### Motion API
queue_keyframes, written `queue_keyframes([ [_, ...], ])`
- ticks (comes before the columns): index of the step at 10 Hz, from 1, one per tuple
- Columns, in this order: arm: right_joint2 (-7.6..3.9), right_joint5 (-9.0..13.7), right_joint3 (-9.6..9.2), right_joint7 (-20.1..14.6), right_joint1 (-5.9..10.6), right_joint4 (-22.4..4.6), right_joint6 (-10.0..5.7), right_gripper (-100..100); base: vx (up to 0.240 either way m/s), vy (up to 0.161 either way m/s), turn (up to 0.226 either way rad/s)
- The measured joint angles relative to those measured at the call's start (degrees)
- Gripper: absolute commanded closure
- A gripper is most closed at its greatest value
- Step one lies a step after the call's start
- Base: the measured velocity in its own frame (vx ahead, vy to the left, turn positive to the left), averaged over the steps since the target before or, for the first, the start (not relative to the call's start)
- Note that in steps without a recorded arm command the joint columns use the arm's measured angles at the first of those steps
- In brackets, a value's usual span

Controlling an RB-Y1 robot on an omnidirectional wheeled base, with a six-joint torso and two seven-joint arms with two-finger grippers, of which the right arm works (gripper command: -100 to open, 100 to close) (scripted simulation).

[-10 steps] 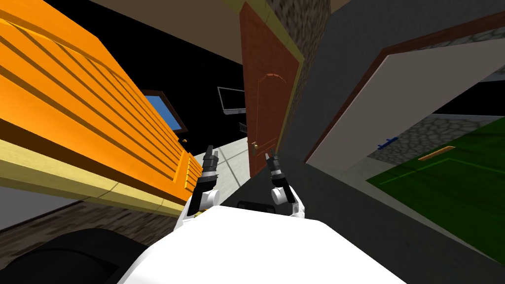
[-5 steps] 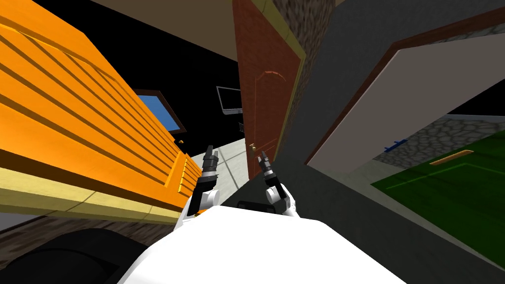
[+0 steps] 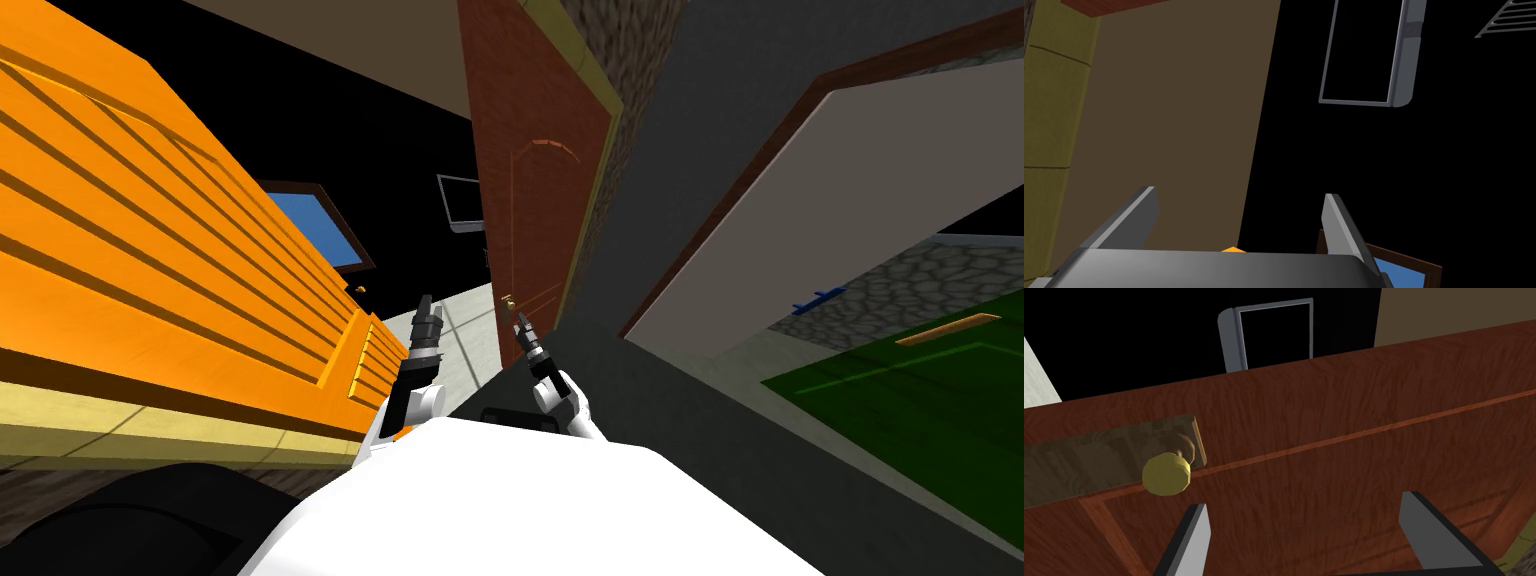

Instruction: Push the door open

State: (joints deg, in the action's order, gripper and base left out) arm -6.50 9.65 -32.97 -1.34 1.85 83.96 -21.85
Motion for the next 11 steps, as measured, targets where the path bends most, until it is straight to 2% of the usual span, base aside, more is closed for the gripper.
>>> queue_keyframes([
  [1, 0.37, 0.24, -1.1, 0.33, 0.87, -1.91, 0.2, -100, 0.091, -0.08, 0.025],
  [2, -0.18, 0.75, -2.0, 0.25, 1.93, -3.33, 0.43, -100, 0.094, -0.077, 0.024],
  [4, -0.26, 1.41, -3.76, 0.49, 3.52, -5.74, 1.31, -100, 0.09, -0.094, 0.029],
  [6, 0.09, 2.04, -5.32, 0.68, 5.72, -9.38, 1.6, -100, 0.093, -0.104, 0.037],
  [8, -0.36, 2.86, -7.23, 0.85, 7.44, -11.73, 2.64, -100, 0.109, -0.126, 0.03],
  [11, -0.66, 3.57, -9.01, 0.89, 9.18, -14.69, 2.95, -100, 0.086, -0.112, 0.034],
])
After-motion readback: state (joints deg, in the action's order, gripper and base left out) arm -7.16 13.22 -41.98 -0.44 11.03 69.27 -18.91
